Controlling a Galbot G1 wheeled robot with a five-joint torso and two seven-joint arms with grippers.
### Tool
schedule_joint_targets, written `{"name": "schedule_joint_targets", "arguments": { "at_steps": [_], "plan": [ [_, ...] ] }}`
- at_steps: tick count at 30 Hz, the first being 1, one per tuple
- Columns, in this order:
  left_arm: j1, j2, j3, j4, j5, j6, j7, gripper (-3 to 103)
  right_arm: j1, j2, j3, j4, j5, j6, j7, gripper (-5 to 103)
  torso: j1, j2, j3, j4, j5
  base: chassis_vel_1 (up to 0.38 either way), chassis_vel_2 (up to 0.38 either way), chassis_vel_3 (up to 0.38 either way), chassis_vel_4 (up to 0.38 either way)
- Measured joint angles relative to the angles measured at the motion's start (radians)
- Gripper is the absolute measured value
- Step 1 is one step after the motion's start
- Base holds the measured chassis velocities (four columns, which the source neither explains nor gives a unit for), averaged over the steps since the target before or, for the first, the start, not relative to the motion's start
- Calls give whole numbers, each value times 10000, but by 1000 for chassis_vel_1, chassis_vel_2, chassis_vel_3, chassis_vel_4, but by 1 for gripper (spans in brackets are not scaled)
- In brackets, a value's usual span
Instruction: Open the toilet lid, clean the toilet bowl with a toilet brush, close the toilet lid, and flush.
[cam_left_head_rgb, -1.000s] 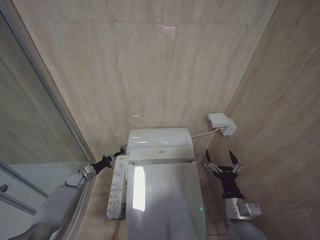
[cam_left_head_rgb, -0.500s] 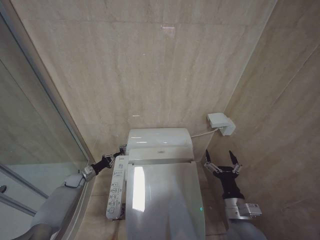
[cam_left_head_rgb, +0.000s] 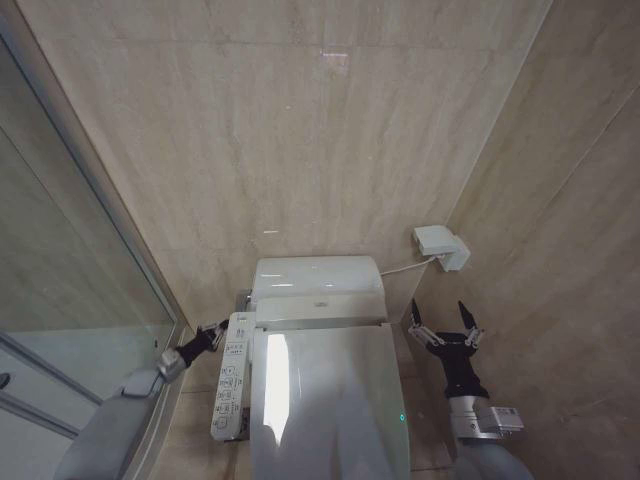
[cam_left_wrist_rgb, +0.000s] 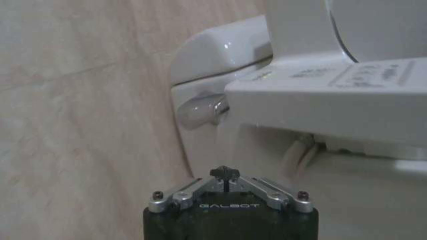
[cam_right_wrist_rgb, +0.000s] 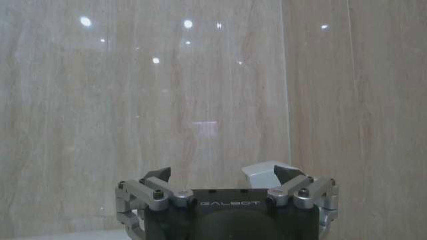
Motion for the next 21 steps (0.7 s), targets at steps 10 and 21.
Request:
{"name": "schedule_joint_targets", "arguments": {
  "at_steps": [10,21],
  "plan": [
    [2219,380,-1011,-3364,-1154,1841,-3243,0,3,0,0,0,0,0,0,100,-3,1,-2,-4,6,0,0,0,0],
    [3860,-215,-2188,-6301,-1661,2525,-5341,18,0,0,0,0,0,0,0,100,-3,1,-2,-7,4,0,0,0,0]
  ]
}}
